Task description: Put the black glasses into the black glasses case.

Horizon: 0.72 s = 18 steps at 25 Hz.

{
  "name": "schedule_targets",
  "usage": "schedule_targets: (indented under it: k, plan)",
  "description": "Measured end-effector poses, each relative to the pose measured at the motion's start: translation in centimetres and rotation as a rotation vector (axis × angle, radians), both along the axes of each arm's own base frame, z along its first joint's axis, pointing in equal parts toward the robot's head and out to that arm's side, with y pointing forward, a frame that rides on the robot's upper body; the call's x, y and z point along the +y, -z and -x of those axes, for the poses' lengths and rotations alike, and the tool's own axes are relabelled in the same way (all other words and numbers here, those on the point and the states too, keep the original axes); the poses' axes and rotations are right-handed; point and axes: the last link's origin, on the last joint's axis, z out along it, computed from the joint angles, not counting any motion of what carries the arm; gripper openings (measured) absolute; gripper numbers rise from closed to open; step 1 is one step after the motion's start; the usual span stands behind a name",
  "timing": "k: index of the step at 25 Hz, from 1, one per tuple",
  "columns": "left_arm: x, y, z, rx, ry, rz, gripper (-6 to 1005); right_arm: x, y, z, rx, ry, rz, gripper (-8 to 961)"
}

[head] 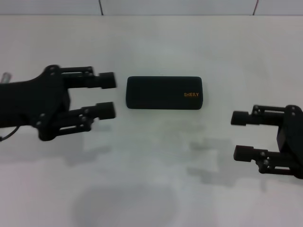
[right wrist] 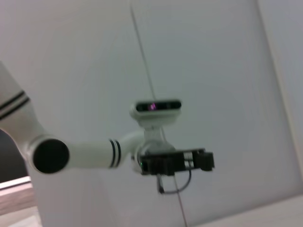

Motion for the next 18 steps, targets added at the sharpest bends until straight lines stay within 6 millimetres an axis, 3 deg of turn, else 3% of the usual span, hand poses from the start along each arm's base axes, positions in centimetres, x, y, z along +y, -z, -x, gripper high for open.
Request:
schedule_targets:
  k: [4,7,10,15,18]
  plan:
    - [-1.2,0.5,2.3,0.015,-0.073,0.008,493,0.4,0.0,1.1,0.035,-0.05,-0.014,502]
    - [-1.5,0.9,3.0,0.021,-0.089,0.015,588,0.7,0.5,2.2,0.073,-0.095,-0.028,641]
    - [-1.8,1.2,3.6,0.025,-0.096,0.016,684,1.2,1.2,3.2,0.08,-0.122,-0.024,854]
    - [-2.0,1.3,4.0,0.021,-0.108,0.027,888,1.6,2.0,3.8,0.072,-0.133,0.007,853]
    - [-2.0,1.2,4.2,0.02,-0.113,0.03,888,1.6,2.2,3.6,0.072,-0.125,0.014,853]
